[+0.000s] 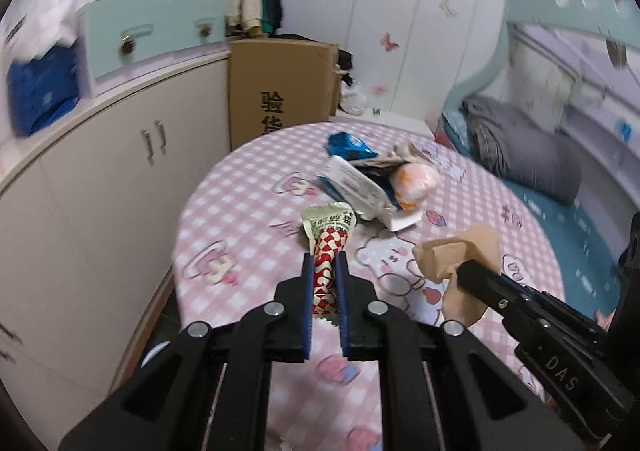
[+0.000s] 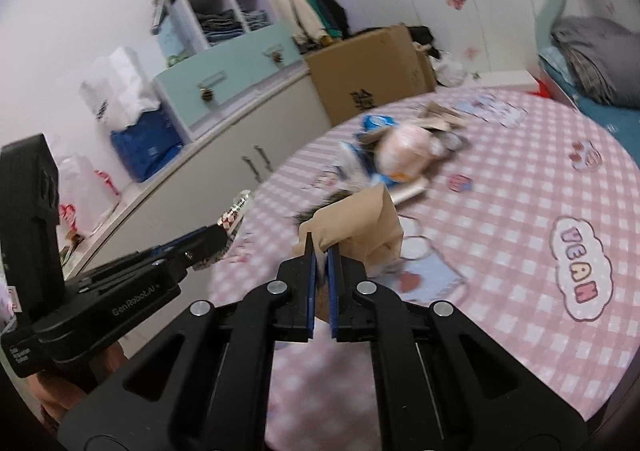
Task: Collect trash
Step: 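Carry both items over the blue bin and open both tools to drop them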
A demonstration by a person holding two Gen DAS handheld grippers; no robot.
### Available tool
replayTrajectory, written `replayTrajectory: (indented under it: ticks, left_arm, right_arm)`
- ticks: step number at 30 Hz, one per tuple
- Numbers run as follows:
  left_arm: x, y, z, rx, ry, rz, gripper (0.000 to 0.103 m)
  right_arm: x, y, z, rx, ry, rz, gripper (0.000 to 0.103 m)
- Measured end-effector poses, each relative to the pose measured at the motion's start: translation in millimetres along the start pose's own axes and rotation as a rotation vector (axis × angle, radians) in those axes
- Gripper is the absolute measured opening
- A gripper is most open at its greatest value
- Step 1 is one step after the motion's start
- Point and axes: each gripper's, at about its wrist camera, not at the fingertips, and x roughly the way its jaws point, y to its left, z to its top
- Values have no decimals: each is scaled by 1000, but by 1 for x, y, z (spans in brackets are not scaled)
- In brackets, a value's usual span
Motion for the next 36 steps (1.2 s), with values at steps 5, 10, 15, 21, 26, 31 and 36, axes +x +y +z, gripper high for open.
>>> replayTrajectory:
  ticks: [5,10,15,21,26,31,36]
  left_arm:
    - [-32,54,-11,-95,-32,35,10]
    - [-47,118,-30,-179,-27,110,10]
    - [-43,193,-63,-300,33,202,10]
    - [-10,260,-109,-407,182,246,10]
    - [28,300,-141,-470,288,262,10]
    - [58,320,-159,-498,353,267,10]
    - [79,335,-173,-516,397,286,10]
  right_arm:
    - [8,57,-3,-83,34,81,5]
    - [41,127,-22,-179,126,178,5]
    - [92,180,-55,-255,252,232,5]
    - [162,217,-105,-301,430,253,5]
    - [224,224,-144,-312,571,225,5]
    - [272,213,-167,-279,647,202,6]
    - [307,206,-184,-253,693,198,30]
